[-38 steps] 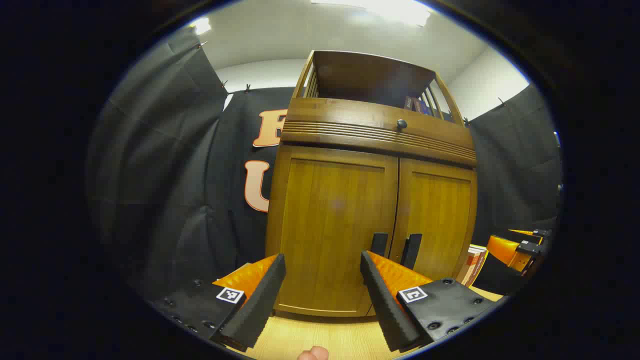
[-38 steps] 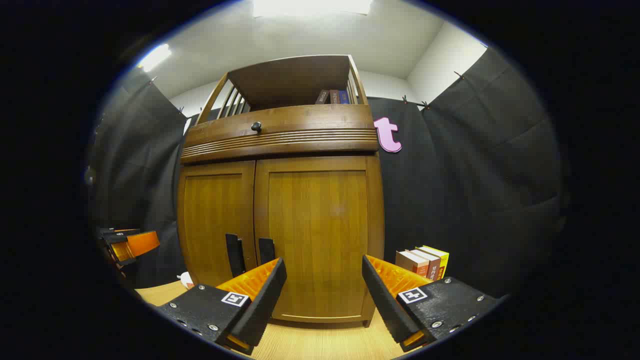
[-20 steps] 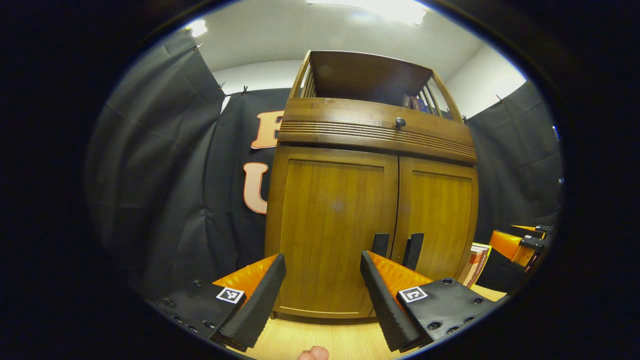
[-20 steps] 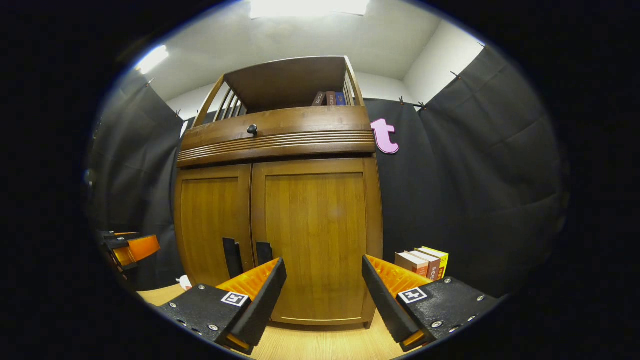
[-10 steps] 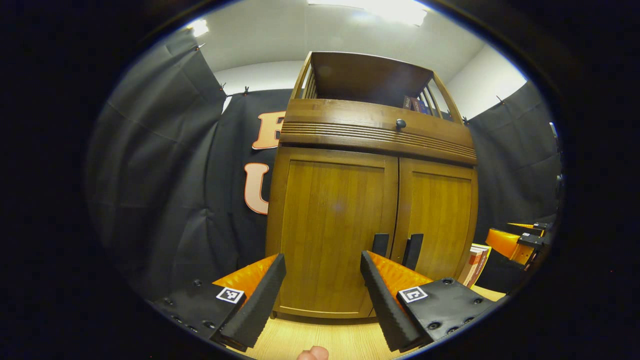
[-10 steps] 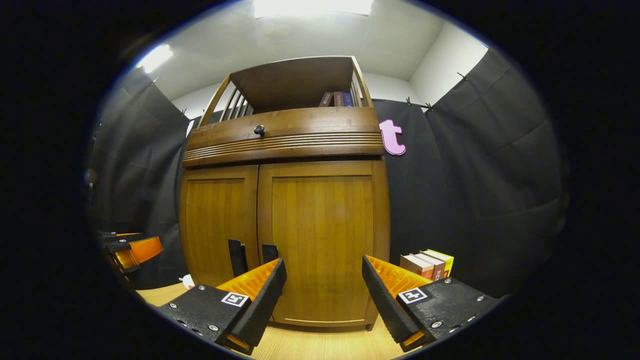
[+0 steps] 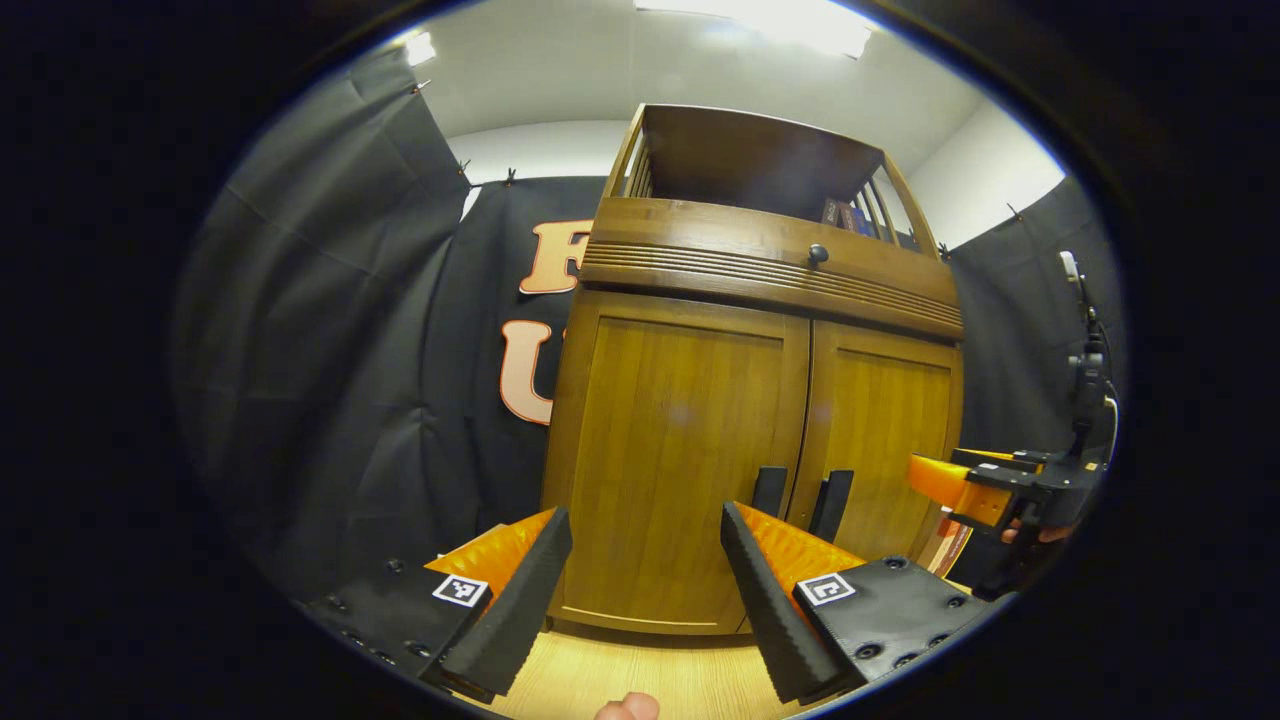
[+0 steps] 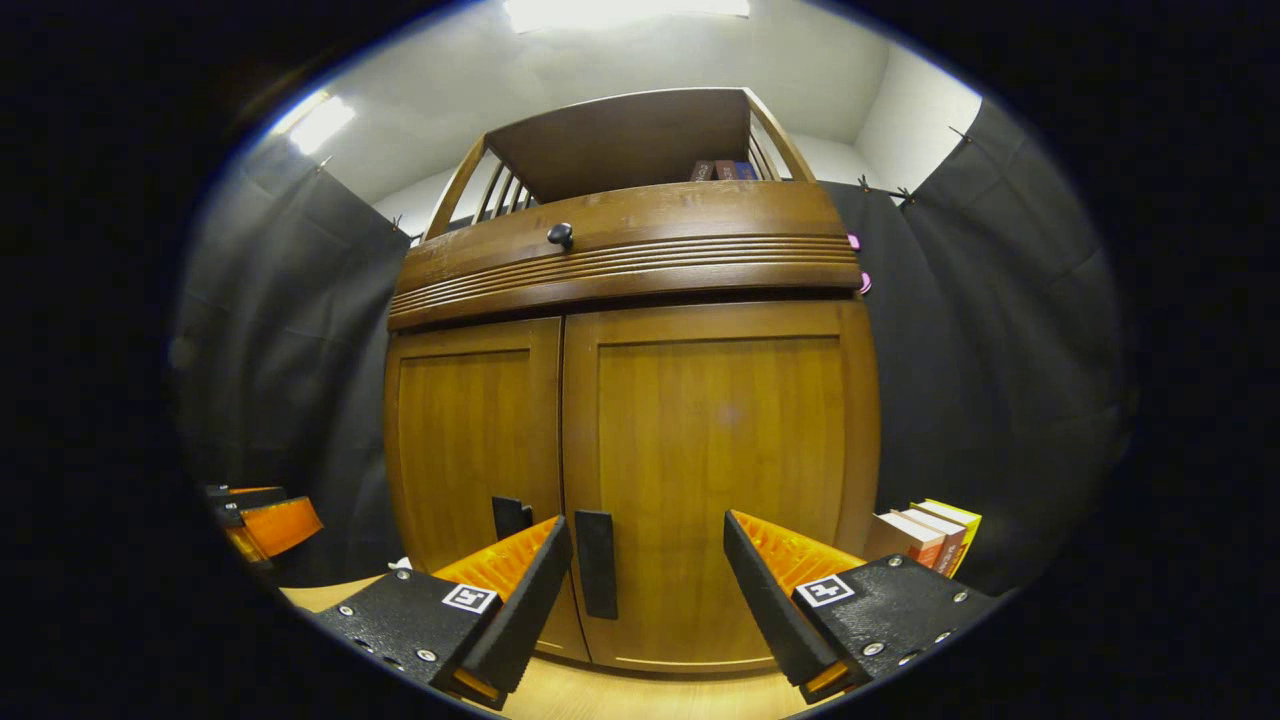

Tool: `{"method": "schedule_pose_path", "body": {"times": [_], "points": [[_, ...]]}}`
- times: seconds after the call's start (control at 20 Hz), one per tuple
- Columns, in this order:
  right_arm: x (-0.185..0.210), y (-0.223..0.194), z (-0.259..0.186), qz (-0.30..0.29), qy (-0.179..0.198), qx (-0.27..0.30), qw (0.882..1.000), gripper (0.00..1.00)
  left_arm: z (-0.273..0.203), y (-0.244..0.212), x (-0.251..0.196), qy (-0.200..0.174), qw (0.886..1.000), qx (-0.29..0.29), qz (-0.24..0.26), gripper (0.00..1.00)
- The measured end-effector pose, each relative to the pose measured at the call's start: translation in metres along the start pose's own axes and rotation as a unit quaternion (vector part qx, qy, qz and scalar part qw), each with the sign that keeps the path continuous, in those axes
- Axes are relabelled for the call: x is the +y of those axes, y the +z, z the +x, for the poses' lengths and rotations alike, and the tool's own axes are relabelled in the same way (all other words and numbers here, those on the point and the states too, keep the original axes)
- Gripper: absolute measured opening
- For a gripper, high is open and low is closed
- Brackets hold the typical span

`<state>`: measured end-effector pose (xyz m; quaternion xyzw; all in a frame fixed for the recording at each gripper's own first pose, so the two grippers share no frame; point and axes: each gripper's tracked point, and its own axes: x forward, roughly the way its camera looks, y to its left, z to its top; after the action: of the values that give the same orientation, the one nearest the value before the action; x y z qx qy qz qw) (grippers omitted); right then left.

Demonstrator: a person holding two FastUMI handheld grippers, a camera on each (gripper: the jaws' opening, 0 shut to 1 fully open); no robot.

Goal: Open the right door of the double-door shoe cabinet with the right hand, and open the left door with the left hand.

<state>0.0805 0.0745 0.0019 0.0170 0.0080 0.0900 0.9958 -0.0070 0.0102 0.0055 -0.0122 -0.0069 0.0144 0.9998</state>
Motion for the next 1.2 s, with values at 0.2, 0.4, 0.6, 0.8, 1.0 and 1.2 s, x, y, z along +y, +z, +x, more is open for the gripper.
{"method": "schedule_pose_path", "body": {"times": [0.2,0.4,0.6,0.8,1.0,1.2], "points": [[0.022,-0.006,0.032,-0.017,0.016,0.0,1.0,0.98,-0.003,0.004,0.009,0.01,1.0,-0.006,0.006,0.98],[0.028,-0.025,0.054,-0.028,0.007,0.015,0.999,0.98,-0.007,0.005,0.019,0.017,1.0,-0.009,0.006,0.98],[0.024,-0.042,0.069,-0.064,-0.014,0.012,0.998,0.93,-0.007,0.008,0.024,0.019,1.0,-0.014,0.009,0.98],[0.024,-0.064,0.081,-0.091,-0.025,0.018,0.995,0.93,-0.004,0.008,0.029,0.017,1.0,-0.014,0.008,0.99],[0.028,-0.082,0.088,-0.068,-0.03,0.032,0.997,0.86,-0.005,0.01,0.038,0.02,1.0,-0.017,0.012,0.98],[0.027,-0.086,0.099,-0.04,-0.045,0.045,0.997,0.69,-0.006,0.01,0.045,0.026,0.999,-0.02,0.013,0.99]]}}
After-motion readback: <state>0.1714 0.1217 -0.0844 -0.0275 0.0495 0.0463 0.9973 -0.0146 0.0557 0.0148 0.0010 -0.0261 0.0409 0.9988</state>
